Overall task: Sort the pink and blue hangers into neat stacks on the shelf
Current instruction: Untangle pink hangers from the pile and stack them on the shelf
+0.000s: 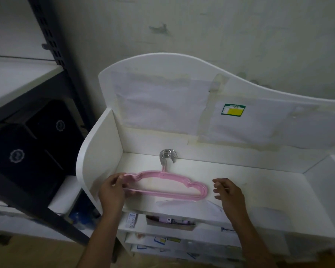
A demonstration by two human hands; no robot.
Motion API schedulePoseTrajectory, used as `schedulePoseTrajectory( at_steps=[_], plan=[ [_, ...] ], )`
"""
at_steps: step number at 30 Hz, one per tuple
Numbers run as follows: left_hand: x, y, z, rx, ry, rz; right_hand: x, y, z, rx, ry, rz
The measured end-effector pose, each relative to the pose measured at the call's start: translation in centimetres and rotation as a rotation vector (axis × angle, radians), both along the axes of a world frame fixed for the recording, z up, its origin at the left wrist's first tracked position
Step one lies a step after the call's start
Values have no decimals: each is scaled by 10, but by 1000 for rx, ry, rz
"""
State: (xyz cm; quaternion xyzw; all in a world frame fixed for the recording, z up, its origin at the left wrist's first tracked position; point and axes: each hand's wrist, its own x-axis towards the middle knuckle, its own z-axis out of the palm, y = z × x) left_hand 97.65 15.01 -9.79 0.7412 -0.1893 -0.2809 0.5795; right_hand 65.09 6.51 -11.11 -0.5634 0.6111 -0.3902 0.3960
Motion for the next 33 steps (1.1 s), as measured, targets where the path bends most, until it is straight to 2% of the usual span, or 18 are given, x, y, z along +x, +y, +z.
schedulePoseTrajectory(
  at_steps=[6, 11, 16, 23, 28, 33],
  plan=[
    [3, -3, 5, 183, -516, -185, 12, -2, 2, -22, 130, 106],
    [5, -3, 9, 247, -740, -301, 25, -5, 6, -55, 253, 202],
    [16, -17, 8, 360, -742, -485, 36, -13, 3, -89, 524, 338],
    [32, -32, 0, 470, -737, -502, 54, -25, 2, -178, 788, 375],
    [31, -34, -1, 507, -815, -494, 54, -33, 3, -149, 861, 416],
    [33, -44, 6, 532, -872, -587, 62, -34, 6, -113, 930, 459]
  ],
)
